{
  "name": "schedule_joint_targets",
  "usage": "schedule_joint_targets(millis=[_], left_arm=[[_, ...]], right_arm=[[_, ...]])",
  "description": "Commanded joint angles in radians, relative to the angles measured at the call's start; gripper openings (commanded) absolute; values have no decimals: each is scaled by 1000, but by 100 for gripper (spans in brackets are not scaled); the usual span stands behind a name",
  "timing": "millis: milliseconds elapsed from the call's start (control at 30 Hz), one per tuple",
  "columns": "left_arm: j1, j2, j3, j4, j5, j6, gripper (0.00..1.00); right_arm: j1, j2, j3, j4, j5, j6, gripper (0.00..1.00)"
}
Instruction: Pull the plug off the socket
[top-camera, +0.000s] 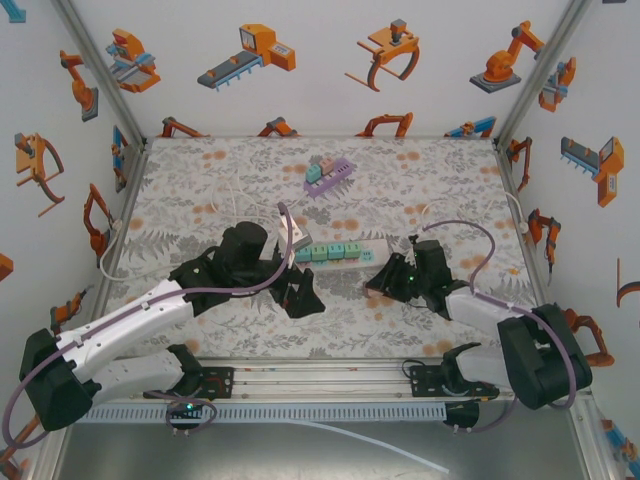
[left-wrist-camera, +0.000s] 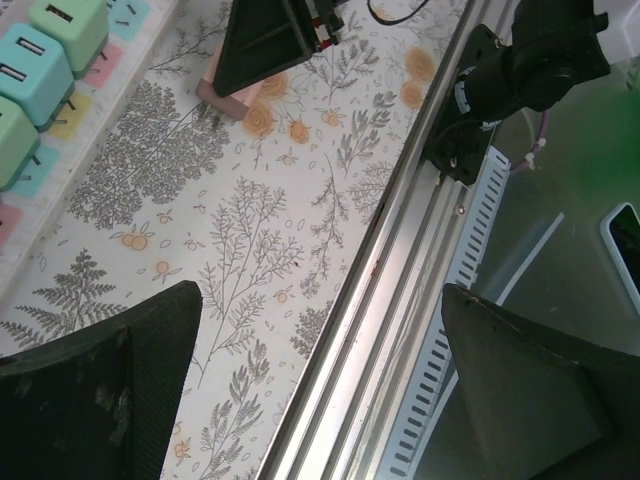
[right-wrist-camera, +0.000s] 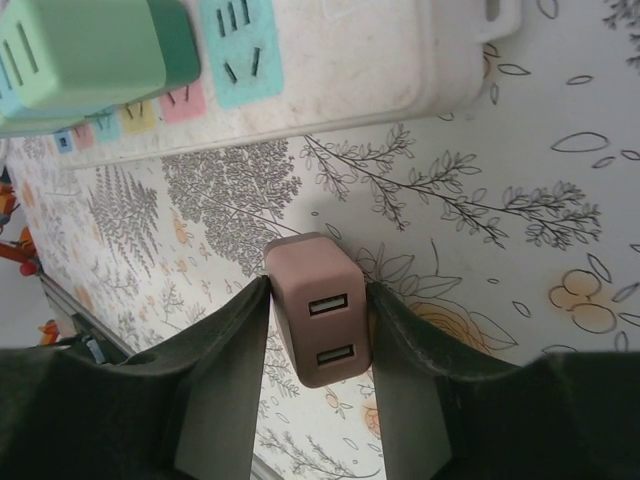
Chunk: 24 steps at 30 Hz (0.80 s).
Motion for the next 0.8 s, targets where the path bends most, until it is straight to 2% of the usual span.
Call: schedule_joint_targets(millis=[0, 167, 500, 633, 767], left_arm=[[-5, 1, 7, -13, -41, 19, 97], [-6, 2, 10, -17, -81, 12, 97], [-5, 10, 40, -85, -433, -43, 97], [-4, -19, 19, -62, -566, -81, 97], [-2, -59, -17, -47, -686, -113, 97]], right_arm=[[-3, -27, -5, -73, 53, -44, 45], [-3, -76, 18, -175, 88, -62, 48], [-4, -239, 156, -417, 157, -160, 51], [-4, -316, 226, -419, 198, -290, 52], [-4, -361, 258, -299, 191, -495, 53]])
